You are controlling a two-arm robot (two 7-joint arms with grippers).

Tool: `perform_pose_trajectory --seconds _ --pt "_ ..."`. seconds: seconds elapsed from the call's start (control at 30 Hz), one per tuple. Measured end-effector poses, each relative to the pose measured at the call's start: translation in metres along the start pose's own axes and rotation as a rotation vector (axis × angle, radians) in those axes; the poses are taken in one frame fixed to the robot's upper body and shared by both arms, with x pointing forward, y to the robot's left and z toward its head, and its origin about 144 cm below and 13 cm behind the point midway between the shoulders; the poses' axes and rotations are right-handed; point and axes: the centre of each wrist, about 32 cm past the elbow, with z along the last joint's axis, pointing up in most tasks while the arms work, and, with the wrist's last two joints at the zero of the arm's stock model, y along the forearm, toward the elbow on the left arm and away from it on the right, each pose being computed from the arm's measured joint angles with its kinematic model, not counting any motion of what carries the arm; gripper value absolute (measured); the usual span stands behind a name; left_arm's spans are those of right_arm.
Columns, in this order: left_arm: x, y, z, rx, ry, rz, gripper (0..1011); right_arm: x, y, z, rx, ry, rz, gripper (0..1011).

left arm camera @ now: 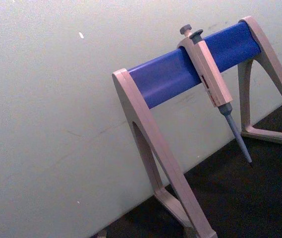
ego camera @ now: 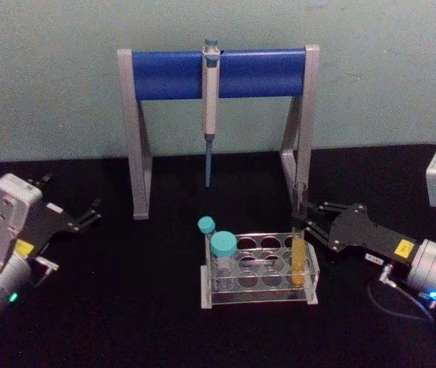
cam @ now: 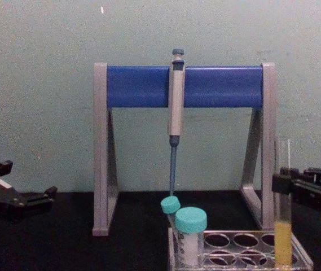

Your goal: Pick up the test tube from the test tube rack, shake it, then place it back into the test tube rack.

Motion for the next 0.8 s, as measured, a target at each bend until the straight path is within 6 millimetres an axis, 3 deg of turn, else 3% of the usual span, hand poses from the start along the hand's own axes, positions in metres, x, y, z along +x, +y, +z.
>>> perform_pose_trajectory --seconds 0.8 --pt "0.0 0.0 0.0 0.0 0.0 0.0 1001 0.0011 -0.0008 -0.0083 -0.03 0.02 -0.001 229"
